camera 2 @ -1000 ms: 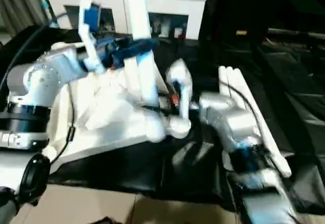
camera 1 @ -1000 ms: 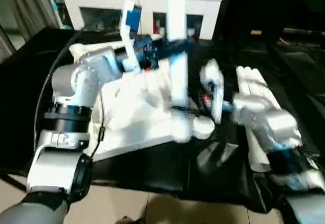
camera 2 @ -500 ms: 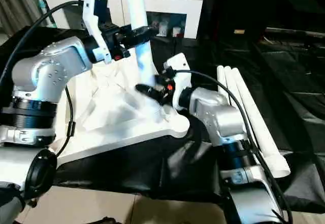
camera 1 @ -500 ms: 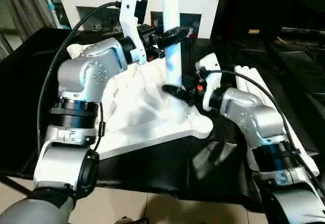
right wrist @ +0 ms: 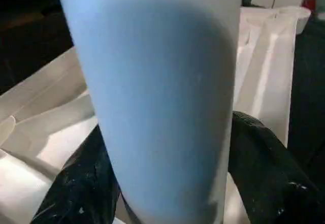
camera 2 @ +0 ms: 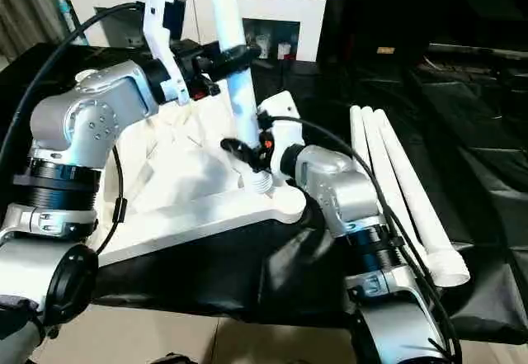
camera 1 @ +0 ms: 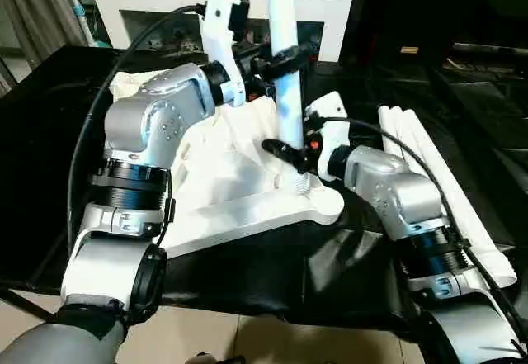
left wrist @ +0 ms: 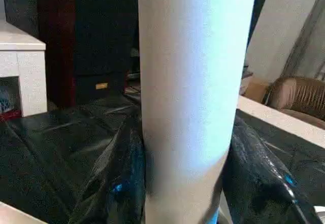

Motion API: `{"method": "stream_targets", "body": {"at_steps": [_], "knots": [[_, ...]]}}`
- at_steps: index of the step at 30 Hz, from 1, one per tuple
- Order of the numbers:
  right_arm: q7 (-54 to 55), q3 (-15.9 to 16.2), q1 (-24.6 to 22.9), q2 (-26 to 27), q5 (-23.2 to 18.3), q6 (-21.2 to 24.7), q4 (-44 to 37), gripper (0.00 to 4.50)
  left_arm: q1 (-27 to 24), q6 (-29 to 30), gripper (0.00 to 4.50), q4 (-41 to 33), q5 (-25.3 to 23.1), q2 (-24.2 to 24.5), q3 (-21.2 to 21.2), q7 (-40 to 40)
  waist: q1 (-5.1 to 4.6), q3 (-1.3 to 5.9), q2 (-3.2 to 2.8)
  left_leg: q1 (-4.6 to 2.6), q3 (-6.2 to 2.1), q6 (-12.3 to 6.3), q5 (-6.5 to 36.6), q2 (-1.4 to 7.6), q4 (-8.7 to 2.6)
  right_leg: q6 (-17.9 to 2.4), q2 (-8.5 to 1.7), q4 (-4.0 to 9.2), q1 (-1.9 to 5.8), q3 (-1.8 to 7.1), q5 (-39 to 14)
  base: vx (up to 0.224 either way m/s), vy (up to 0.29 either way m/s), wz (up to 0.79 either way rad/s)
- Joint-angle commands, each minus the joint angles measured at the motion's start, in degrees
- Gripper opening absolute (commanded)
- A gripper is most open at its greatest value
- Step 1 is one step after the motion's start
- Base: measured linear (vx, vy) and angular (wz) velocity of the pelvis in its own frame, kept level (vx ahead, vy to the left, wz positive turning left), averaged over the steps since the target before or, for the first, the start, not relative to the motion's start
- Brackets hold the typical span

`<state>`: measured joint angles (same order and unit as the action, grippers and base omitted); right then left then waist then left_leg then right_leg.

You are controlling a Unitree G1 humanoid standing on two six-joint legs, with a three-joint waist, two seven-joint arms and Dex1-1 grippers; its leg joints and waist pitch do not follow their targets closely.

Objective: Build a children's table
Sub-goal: Insert table leg to table base

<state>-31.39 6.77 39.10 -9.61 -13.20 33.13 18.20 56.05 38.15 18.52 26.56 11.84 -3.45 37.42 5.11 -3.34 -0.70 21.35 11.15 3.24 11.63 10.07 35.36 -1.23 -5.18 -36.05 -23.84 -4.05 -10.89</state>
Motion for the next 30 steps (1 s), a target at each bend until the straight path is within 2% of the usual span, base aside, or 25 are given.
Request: {"method": "stream_targets", "body": {"at_steps": [1,2,8,11,12,13,18,23,24,26,27,29,30], "knots": [[0.6,-0.1,0.9,-0.7,1.0,1.0,0.5,2.94,0.5,-0.5,1.71,-1.1,-0.2,0.6,0.3,0.6,0.04,4.48,0.33,-0.38,-1.28,-3.15,1.6,2.35,-3.77,-14.6,-3.24,3.14,4.23,2.81,0.4,0.000,0.000,0.00],[0.4,0.3,0.7,-0.8,1.1,1.3,0.2,2.94,0.3,-0.3,1.71,-1.3,-0.2,0.8,0.4,0.7,0.03,4.48,0.48,-0.37,-1.26,-3.28,1.5,2.37,-3.76,-14.5,-3.26,3.13,4.23,2.82,0.5,0.000,0.000,0.00],[0.3,0.2,0.9,-0.7,1.2,1.6,-0.4,2.94,0.4,-0.7,1.71,-0.8,-0.6,1.1,0.7,1.0,0.02,4.41,0.25,-0.45,-1.25,-3.21,2.4,2.38,-3.81,-14.6,-3.25,3.23,4.15,2.83,-0.2,0.000,0.000,0.00],[0.4,0.2,1.2,-0.7,1.1,1.3,-0.4,2.56,0.5,-1.0,1.71,-0.5,-1.0,1.2,1.0,1.4,0.01,4.43,0.19,-0.46,-1.30,-2.78,2.7,2.40,-3.86,-14.4,-3.23,3.22,4.18,2.83,-0.4,0.000,0.000,0.00],[0.3,0.2,1.3,-0.7,1.1,1.2,-0.4,2.56,0.5,-1.1,1.71,-0.4,-1.1,1.3,1.1,1.5,0.03,4.44,0.02,-0.50,-1.34,-2.69,2.8,2.44,-3.87,-14.4,-3.25,3.18,4.14,2.83,-0.2,0.000,0.000,0.00],[0.3,0.2,1.3,-0.7,1.1,1.2,-0.4,2.35,0.5,-1.1,1.71,-0.4,-1.1,1.3,1.1,1.5,-0.02,4.43,0.09,-0.47,-1.32,-2.66,2.8,2.43,-3.87,-14.4,-3.21,3.20,4.14,2.84,0.0,0.000,0.000,0.00],[0.3,-0.1,1.1,-0.6,0.9,1.4,-0.6,2.07,0.8,-1.7,1.71,0.4,-1.5,1.2,1.5,1.8,-0.06,4.44,-0.01,-0.44,-1.33,-2.47,3.2,2.36,-3.86,-14.6,-3.21,3.20,4.26,2.81,0.5,0.000,0.000,0.00],[0.6,-0.3,1.0,-0.5,0.9,1.0,-0.9,1.98,0.7,-3.1,1.71,0.7,-3.0,1.6,2.8,2.7,-0.06,4.46,-0.09,-0.51,-1.37,-2.20,3.4,2.42,-3.91,-14.5,-3.18,3.21,4.25,2.82,0.5,0.000,0.000,0.00],[0.6,-0.4,1.1,-0.5,0.9,0.7,-0.8,1.97,0.6,-3.4,2.06,0.6,-3.6,2.0,3.5,3.0,-0.04,4.48,-0.06,-0.51,-1.38,-2.24,3.3,2.41,-3.90,-14.5,-3.20,3.20,4.25,2.82,0.7,0.000,0.000,0.00],[0.8,-0.5,1.1,-0.5,1.0,0.2,-0.7,1.95,0.4,-2.4,2.41,0.3,-2.4,1.8,3.1,3.6,-0.05,4.47,-0.16,-0.52,-1.34,-2.17,3.3,2.41,-3.90,-14.7,-3.23,3.15,4.22,2.83,1.0,0.000,0.000,0.00],[1.0,-1.0,1.3,-0.4,0.9,-0.3,-0.4,1.95,0.1,-0.2,2.41,-0.4,0.0,1.2,2.0,3.9,-0.07,4.49,0.16,-0.54,-1.27,-2.09,3.0,2.41,-3.90,-15.0,-3.21,2.96,4.27,2.85,1.7,0.000,0.000,0.00],[1.5,-1.5,1.3,-0.3,0.8,-0.6,-0.3,1.88,-0.3,-1.4,2.69,-0.5,0.2,0.4,0.9,2.6,0.02,4.46,0.20,-0.46,-1.28,-2.14,2.8,2.34,-3.87,-15.1,-3.26,3.08,4.28,2.85,1.5,0.000,0.000,0.00],[1.8,-2.3,1.3,-0.3,0.3,-0.7,-0.2,1.88,-0.2,-3.6,2.69,0.1,1.3,-1.0,-1.3,1.3,-0.01,4.48,0.26,-0.40,-1.26,-2.30,3.0,2.33,-3.83,-15.2,-3.25,3.11,4.36,2.86,1.4,0.000,0.000,0.00]]}}
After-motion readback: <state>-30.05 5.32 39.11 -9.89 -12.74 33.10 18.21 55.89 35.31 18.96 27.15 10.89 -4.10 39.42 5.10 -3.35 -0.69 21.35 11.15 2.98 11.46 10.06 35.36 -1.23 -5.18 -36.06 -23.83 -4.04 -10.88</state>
